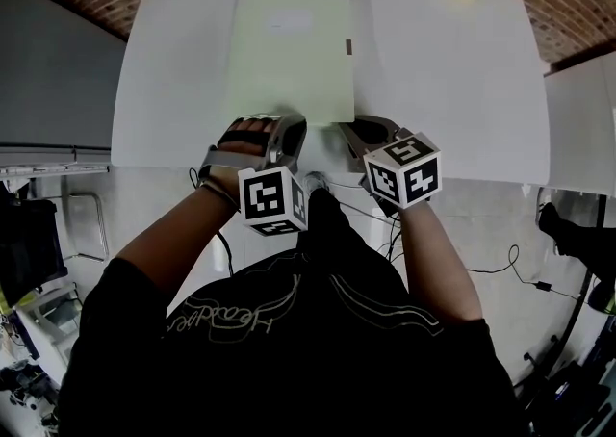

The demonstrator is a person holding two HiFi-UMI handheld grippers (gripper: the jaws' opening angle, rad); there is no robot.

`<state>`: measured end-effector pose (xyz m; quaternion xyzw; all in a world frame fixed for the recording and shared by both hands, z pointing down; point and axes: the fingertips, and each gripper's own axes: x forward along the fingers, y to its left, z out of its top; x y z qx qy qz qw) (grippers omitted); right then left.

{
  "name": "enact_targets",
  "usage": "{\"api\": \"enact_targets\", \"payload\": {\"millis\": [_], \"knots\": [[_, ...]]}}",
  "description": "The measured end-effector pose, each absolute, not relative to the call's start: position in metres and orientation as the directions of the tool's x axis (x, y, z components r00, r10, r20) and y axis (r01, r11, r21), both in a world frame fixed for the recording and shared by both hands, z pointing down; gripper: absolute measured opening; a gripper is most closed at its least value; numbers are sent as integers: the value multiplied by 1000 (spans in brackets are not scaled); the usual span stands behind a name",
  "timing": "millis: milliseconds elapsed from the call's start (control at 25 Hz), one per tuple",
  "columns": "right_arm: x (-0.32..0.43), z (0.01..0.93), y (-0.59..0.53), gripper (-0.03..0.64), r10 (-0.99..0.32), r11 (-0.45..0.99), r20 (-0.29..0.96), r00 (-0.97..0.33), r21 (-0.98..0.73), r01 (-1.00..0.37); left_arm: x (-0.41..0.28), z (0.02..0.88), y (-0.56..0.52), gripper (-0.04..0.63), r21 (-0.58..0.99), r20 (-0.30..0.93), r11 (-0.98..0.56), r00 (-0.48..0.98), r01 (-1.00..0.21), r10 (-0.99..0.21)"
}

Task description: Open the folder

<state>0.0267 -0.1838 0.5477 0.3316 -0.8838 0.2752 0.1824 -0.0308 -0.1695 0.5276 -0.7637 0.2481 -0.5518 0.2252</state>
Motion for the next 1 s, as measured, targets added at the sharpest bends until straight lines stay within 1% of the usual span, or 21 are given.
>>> {"api": "enact_targets", "payload": {"millis": [160,360,1000], "knots": [[26,548,-184,2,-471,617,508,-721,-395,-681,-33,527,-170,15,-616,735,-776,255,-136,-628],[26,550,-184,1,-451,634,533,-716,-373,-677,-32,526,-171,15,-619,729,-770,253,-156,-637],[26,552,-185,1,-439,639,551,-709,-363,-678,-33,523,-174,15,-629,713,-753,244,-192,-658]]}}
